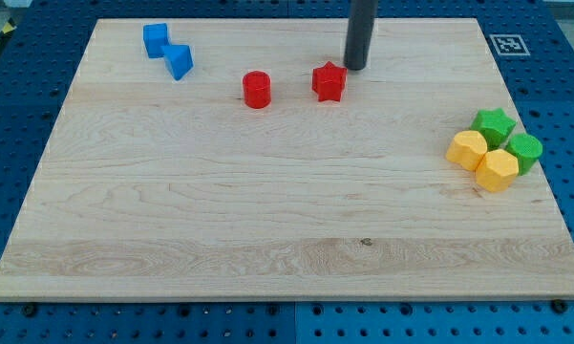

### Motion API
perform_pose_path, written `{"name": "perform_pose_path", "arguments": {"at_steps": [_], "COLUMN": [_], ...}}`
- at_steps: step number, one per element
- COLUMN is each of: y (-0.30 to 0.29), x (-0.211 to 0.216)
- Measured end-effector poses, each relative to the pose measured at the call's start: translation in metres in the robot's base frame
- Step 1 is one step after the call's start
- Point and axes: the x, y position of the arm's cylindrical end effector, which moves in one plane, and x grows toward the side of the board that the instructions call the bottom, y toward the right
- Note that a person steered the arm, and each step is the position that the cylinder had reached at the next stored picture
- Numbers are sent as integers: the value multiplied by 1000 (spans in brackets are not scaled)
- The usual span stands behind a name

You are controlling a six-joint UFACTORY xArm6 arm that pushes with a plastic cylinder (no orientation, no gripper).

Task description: Slide the green circle left a bit

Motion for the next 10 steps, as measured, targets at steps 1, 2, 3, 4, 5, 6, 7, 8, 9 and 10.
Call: {"name": "perform_pose_path", "arguments": {"at_steps": [1,2,3,4,5,6,7,8,9,10], "y": [60,117,159,175,175,175,174,162,159,172], "x": [-5,20,50,96,121,141,174,188,200,203]}}
